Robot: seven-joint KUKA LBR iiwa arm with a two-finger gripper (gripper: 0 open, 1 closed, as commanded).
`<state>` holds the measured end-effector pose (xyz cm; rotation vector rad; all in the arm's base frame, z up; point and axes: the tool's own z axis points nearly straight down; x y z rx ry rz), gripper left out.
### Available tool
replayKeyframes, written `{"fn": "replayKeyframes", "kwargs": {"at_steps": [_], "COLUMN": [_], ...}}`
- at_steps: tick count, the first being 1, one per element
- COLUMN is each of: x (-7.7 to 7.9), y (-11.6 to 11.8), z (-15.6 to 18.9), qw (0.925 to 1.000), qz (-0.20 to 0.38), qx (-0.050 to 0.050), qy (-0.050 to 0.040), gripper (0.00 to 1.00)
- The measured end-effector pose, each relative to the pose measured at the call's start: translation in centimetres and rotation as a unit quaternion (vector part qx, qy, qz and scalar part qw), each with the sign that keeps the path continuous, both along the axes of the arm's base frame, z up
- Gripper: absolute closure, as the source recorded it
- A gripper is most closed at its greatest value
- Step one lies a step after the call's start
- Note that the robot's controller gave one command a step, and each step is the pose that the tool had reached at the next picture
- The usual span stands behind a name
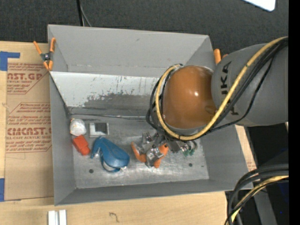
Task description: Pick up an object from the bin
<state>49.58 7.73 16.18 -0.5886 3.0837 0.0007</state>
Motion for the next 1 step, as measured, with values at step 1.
{"fn": "replayKeyframes", "kwargs": {"at_steps": [1], "x": [0.25], "y": [1.66], "z": [6.54], "qw": [0.9996], "qz": [0.028], "qx": [0.0], "qy": [0.0003], "gripper": [1.0]}}
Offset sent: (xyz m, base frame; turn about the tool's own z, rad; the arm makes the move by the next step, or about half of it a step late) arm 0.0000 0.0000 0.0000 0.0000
